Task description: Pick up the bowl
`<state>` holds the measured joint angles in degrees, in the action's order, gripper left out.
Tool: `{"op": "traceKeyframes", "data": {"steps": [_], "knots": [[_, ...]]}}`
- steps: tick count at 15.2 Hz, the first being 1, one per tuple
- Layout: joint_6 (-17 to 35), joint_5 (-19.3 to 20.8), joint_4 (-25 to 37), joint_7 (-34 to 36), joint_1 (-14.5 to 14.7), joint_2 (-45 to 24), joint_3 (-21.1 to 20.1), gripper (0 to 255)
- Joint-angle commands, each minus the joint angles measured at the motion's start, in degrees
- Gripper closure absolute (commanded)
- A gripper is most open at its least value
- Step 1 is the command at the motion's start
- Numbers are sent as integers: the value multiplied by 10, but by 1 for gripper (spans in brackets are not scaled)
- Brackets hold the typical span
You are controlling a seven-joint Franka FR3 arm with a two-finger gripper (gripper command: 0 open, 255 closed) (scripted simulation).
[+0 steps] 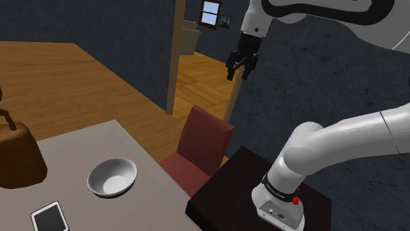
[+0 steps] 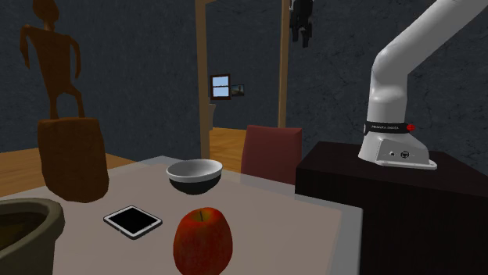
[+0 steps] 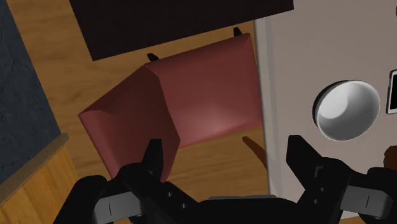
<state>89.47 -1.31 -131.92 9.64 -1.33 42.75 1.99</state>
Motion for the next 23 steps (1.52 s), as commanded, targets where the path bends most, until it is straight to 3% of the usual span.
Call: {"op": "traceKeyframes", "data": {"steps": [1, 12, 23], "knots": [[0, 0, 0, 0, 0, 0, 0, 0], [216, -68, -123, 52, 32, -78, -50, 0], [444, -137, -147, 85, 75, -262, -101, 0]]}}
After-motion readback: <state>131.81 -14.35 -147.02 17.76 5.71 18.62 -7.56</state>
